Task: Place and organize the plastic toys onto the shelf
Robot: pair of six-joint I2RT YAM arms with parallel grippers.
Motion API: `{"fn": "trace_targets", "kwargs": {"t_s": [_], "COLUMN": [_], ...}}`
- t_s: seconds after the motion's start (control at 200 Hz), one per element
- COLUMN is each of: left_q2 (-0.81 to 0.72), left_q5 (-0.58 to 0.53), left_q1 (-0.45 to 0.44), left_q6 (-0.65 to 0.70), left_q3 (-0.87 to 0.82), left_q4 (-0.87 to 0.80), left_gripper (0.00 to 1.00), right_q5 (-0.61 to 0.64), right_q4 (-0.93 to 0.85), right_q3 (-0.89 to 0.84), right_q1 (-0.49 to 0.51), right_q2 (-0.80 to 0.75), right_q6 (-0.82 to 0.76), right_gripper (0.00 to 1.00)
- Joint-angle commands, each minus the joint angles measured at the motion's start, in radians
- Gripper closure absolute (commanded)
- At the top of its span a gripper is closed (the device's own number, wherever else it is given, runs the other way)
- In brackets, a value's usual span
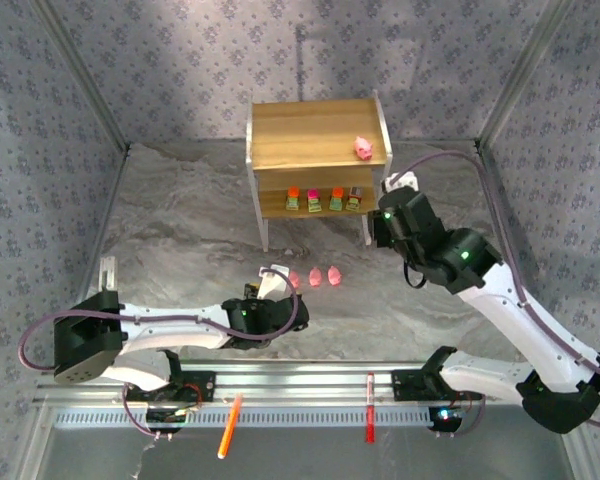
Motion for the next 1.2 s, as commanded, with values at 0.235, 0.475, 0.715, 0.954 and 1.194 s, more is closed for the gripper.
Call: {"fn": "trace_targets", "kwargs": {"t_s": [0.235, 0.475, 0.715, 0.954, 1.194], "left_q2": [-0.028, -0.071, -0.098, -0.119, -0.144], "left_q5": [0.043, 0.044, 0.073, 0.094, 0.111], "left_q1": [0.013, 0.012, 0.013, 0.016, 0.021], "left_q6": [-0.018, -0.021, 0.013, 0.035, 0.042], "left_q3": [-0.029, -0.053, -0.079, -0.096, -0.121], "left_q4": [0.036, 0.028, 0.045, 0.047, 0.061], "left_gripper": [0.19, 0.19, 0.19, 0.19, 0.19], "right_q5": [-0.037, -0.081, -0.141, -0.171, -0.208], "right_q4": [0.078, 0.146, 0.235, 0.305, 0.361], "right_q3": [-0.221, -0.313, -0.376, -0.411, -0.435], "right_q1": [0.093, 0.112, 0.117, 0.116, 0.116], "right_q2": [-0.009, 0.034, 0.102, 0.17, 0.245], "right_q6": [0.13, 0.181, 0.197, 0.21, 0.224], "right_gripper": [0.6, 0.6, 0.6, 0.59, 0.58]}}
